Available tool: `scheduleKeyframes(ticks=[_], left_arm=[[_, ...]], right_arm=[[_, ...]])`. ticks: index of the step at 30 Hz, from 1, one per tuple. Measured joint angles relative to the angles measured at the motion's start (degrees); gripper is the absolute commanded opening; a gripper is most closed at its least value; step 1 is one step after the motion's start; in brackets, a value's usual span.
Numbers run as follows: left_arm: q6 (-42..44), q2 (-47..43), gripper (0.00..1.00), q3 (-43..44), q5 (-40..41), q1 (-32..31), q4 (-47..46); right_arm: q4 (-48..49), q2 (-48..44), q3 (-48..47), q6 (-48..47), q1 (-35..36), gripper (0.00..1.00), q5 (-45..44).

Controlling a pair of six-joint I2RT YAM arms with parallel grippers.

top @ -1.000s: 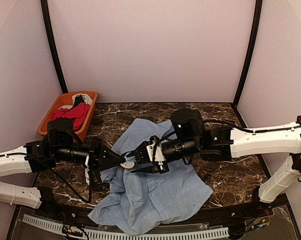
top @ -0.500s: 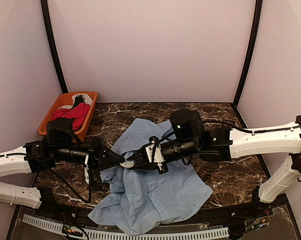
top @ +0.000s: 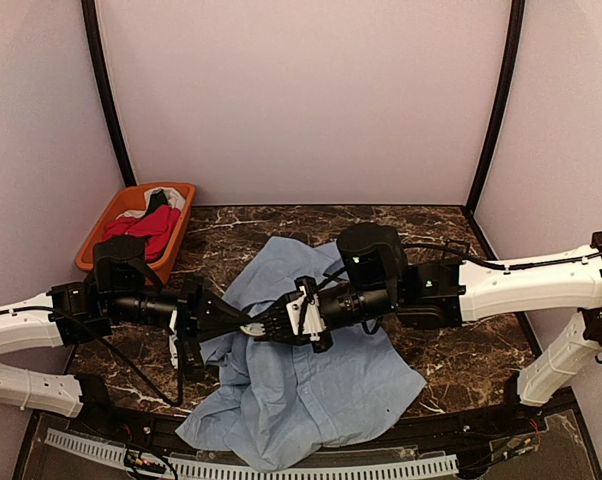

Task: Pin the brooch onto the clothing
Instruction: Close the brooch on the flattened clothing.

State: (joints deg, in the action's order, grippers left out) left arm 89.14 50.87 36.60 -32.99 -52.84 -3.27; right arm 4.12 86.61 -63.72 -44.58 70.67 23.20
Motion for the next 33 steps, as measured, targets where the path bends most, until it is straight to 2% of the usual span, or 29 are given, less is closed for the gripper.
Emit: scheduleKeyframes(ticks=[8, 17, 28, 33], left_arm=[[-0.02, 0.00, 0.01, -0.02, 0.42, 0.00, -0.11], [-0.02, 0.00, 0.01, -0.02, 0.74, 0.00, -1.14], [-0.68, -0.02, 0.01, -0.11, 1.14, 0.00, -1.77], [-0.83, -0.04, 0.01, -0.11, 1.16, 0.00, -1.81]], right_arm=[[0.63, -0.15, 0.48, -0.20, 0.20, 0.28, -1.62], [3.10, -1.49, 2.32, 0.52, 0.20, 0.26, -3.26], [5.22, -2.25, 3.89, 0.79, 0.22, 0.15, -3.72], [5.27, -2.25, 3.91, 0.96, 0.22, 0.19, -3.69]])
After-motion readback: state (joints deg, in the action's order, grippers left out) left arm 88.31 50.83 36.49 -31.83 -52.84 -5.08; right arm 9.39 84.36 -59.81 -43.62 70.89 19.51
